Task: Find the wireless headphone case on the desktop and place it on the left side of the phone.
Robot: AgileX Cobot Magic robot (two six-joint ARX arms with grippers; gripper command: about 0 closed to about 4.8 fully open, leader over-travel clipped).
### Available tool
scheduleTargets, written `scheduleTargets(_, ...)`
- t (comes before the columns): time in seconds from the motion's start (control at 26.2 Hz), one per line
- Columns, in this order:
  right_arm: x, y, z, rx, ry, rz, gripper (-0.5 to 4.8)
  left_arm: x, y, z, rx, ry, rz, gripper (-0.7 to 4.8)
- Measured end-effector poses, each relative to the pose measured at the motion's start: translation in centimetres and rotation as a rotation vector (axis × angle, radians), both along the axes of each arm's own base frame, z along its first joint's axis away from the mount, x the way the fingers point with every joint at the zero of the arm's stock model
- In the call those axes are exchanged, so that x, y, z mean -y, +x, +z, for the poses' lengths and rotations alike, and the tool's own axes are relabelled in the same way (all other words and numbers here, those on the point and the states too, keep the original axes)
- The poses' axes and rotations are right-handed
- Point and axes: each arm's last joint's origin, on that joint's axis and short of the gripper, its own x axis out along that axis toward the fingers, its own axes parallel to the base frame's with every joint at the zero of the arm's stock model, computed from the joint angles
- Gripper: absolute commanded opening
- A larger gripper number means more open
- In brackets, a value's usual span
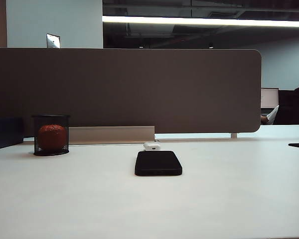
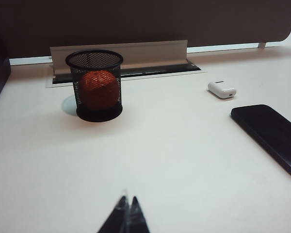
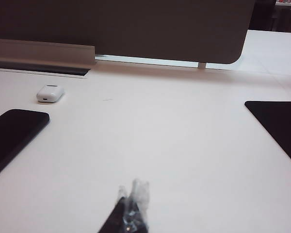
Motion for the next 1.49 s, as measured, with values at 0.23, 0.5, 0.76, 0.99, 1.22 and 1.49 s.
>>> scheduleTargets(0.23,0.0,0.0,0.0,0.0,0.0,0.0,-0.05,0.0,0.0,0.0,0.0,0.0,0.0,-0.05)
scheduleTargets(0.5,0.0,0.0,0.0,0.0,0.001,0.0,-0.05,0.0,0.0,0.0,0.0,0.0,0.0,-0.05)
scheduleTargets(0.76,0.0,-0.4,2.1,0.045,0.095,0.0,-0.05,0.0,0.0,0.0,0.0,0.0,0.0,-0.05)
scheduleTargets(0.99,0.2,-1.6,5.7,0.108,0.108,-0.015,-0.05,0.0,0.0,0.0,0.0,0.0,0.0,-0.05)
scheduleTargets(1.22,0.5,-3.5,9.5,0.151,0.115,-0.039,-0.05,0.0,0.0,0.0,0.0,0.0,0.0,-0.05)
scheduleTargets(1.49,0.7,-4.8,16.6,0.137,0.114,-0.047,-0.05,0.0,0.0,0.0,0.0,0.0,0.0,-0.05)
